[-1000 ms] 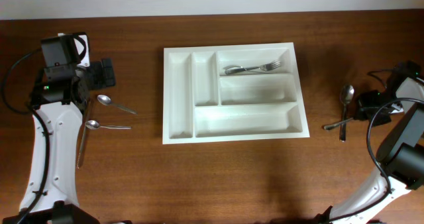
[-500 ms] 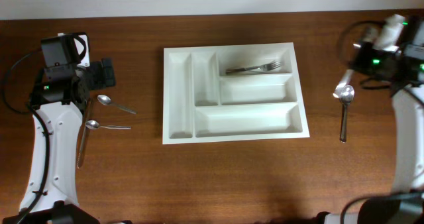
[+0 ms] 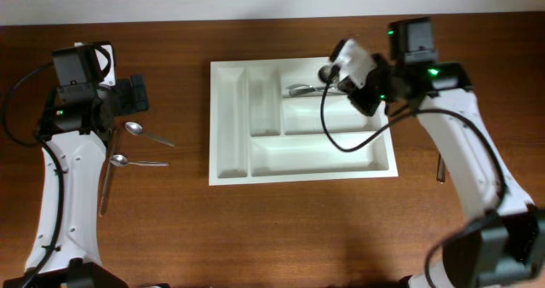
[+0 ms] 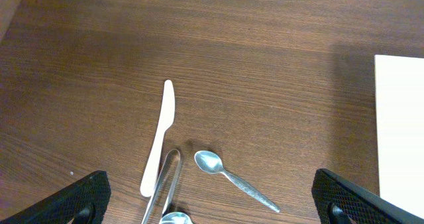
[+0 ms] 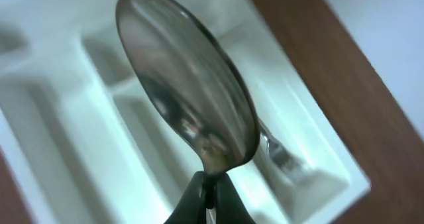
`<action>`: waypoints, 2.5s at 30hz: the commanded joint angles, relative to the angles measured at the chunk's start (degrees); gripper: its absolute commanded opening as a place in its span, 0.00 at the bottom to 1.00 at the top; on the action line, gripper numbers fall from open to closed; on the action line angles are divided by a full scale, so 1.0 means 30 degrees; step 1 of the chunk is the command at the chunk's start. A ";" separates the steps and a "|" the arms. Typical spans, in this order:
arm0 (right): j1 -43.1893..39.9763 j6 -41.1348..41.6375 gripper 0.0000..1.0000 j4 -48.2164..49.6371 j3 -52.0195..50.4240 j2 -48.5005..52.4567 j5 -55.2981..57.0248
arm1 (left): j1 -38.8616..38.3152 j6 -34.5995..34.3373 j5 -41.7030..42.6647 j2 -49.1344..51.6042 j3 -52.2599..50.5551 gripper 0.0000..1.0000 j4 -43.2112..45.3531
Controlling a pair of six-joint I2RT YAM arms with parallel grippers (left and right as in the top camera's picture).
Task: Pack container
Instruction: 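Place the spoon in the tray's middle compartment with the right gripper, then grasp the last metal spoon on the right with the right gripper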
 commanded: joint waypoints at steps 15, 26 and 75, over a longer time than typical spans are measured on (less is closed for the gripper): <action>-0.0044 -1.1052 0.04 0.2790 0.0000 0.5122 0.0816 | 0.0044 0.0372 -0.0073 0.0102 0.0437 0.99 0.0029; 0.1253 -0.7271 0.04 0.0277 0.0000 0.5122 0.2914 | 0.0044 0.0372 -0.0073 0.0102 0.0444 0.99 0.0029; -1.0331 1.8287 0.51 -0.5632 0.3869 1.0105 0.7300 | 0.0044 0.0372 -0.0073 0.0102 0.0437 0.99 0.0029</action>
